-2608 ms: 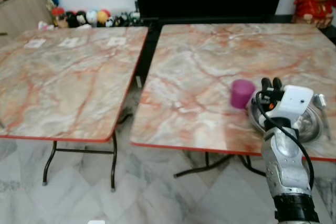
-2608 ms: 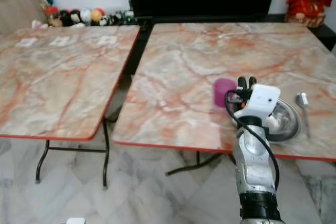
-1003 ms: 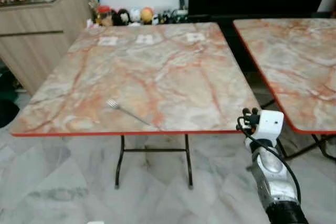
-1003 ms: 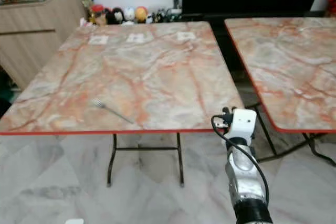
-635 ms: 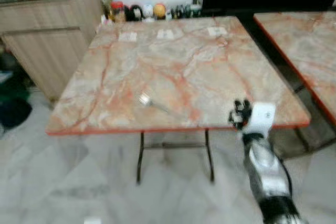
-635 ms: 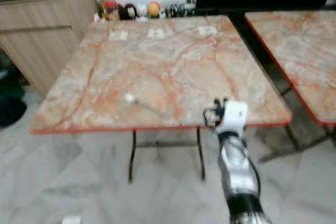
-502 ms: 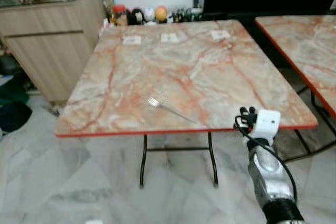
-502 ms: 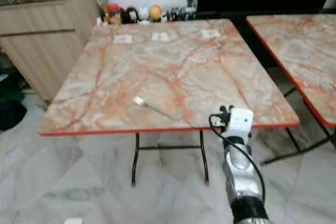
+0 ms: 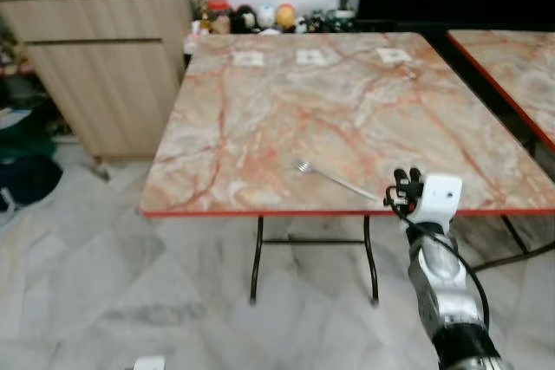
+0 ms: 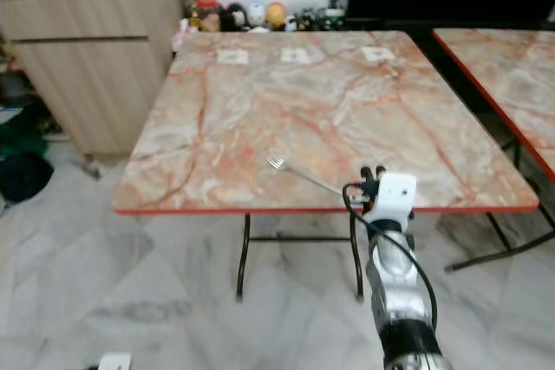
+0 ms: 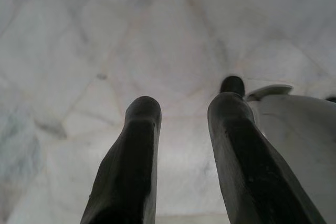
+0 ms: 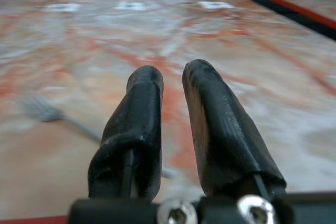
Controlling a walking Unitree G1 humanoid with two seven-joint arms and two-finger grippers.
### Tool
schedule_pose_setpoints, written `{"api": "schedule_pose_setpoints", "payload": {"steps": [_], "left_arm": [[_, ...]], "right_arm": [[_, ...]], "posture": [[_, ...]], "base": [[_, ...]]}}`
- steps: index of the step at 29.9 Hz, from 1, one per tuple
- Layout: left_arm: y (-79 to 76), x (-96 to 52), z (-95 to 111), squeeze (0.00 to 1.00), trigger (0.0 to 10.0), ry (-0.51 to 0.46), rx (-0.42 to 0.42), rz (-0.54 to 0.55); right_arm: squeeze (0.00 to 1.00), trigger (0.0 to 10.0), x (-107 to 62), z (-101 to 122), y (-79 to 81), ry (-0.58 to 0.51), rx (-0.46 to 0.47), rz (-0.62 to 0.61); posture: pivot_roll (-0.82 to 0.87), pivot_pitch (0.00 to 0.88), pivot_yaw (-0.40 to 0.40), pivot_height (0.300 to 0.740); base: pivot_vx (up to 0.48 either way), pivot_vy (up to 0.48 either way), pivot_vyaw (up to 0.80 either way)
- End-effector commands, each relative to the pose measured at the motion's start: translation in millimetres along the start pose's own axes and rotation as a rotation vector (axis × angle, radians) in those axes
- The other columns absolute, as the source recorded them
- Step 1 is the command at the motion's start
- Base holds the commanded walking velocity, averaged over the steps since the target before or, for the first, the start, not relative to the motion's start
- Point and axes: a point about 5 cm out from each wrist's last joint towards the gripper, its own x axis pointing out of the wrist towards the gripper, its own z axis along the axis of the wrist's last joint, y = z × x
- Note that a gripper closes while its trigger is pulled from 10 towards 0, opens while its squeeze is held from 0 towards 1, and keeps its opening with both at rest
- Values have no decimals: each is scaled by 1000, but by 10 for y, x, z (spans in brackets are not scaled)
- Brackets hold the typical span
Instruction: Setting the table
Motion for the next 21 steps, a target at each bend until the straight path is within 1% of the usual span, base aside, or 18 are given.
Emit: {"api": "schedule_pose_setpoints", "payload": {"steps": [1, 4, 6, 21], "left_arm": [[4, -11, -63, 0, 10000, 25, 7, -2], [7, -11, -60, 0, 10000, 25, 9, -2], [8, -10, -59, 0, 10000, 26, 11, -1], [10, -10, -56, 0, 10000, 25, 14, -2]], "right_arm": [[0, 10000, 12, 5, 2, -2, 6, -3], [0, 10000, 16, 7, 2, -2, 0, 0], [0, 10000, 13, -9, -17, 4, 21, -14], [0, 10000, 12, -23, -25, 10, 16, -9]], "posture": [[-38, 0, 15, 740], [-38, 0, 16, 740], [-38, 0, 18, 740], [-38, 0, 18, 740]], "base": [[0, 0, 800], [0, 0, 717], [263, 0, 0], [303, 0, 0]]}}
